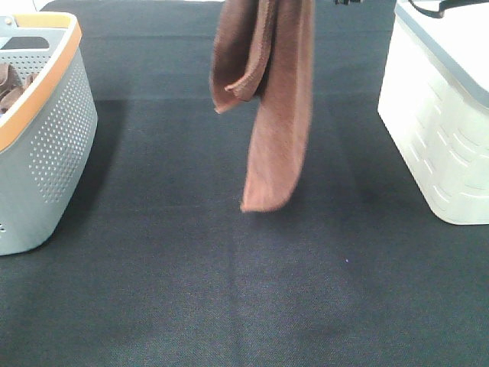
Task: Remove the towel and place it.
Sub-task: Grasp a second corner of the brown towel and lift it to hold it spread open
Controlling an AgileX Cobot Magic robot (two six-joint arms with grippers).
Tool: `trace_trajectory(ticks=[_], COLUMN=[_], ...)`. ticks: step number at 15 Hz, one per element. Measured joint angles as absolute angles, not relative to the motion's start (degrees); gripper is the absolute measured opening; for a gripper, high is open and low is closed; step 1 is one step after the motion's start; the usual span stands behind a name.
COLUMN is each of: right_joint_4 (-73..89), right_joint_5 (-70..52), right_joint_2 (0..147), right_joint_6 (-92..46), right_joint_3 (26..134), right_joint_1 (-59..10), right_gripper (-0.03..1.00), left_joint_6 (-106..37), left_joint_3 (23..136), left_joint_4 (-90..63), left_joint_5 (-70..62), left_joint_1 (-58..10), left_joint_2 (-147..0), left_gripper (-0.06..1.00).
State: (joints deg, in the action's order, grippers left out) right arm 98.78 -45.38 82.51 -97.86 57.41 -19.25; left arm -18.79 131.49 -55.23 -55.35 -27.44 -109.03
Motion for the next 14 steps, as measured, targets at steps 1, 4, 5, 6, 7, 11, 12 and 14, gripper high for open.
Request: trace_trajectory(ticks=[1, 4, 5, 6, 7, 11, 12, 14], right_joint_4=[97.0, 85.3, 82.2, 80.5, 79.8, 79.5, 79.5, 79.6], right_joint_5=[-42.5, -37.0, -36.2, -35.1, -33.7, -30.1, -29.4, -29.3], right_joint_2=[82.5, 82.5, 82.5, 82.5, 82.5, 82.5, 82.5, 82.5], right_joint_6=[-96.7, -86.1, -83.5, -81.5, -80.7, -79.5, -78.6, -78.6], right_joint_3=[57.4, 57.4, 57.4, 57.4, 57.4, 57.4, 57.4, 57.4], right_joint_1=[-19.3, -19.3, -19.3, -19.3, -19.3, -19.3, -19.3, -19.3], right_gripper=[0.53, 0.53, 0.53, 0.53, 0.53, 0.55, 0.6, 0.62], left_joint_6=[-19.1, -20.0, -20.1, -20.2, -20.2, -20.4, -20.4, -20.4], left_joint_3=[131.5, 131.5, 131.5, 131.5, 131.5, 131.5, 131.5, 131.5], left_joint_4=[-55.1, -55.1, -55.1, -55.1, -55.1, -55.2, -55.5, -56.0], left_joint_5=[-55.3, -53.1, -52.8, -52.8, -52.8, -52.8, -52.8, -52.8], left_joint_1=[-27.4, -27.4, -27.4, -27.4, -27.4, -27.4, -27.4, -27.4], left_joint_2=[-108.9, -107.5, -107.1, -107.0, -107.0, -107.0, -107.0, -107.0], left_gripper=[0.0, 0.0, 0.0, 0.0, 0.0, 0.0, 0.0, 0.0])
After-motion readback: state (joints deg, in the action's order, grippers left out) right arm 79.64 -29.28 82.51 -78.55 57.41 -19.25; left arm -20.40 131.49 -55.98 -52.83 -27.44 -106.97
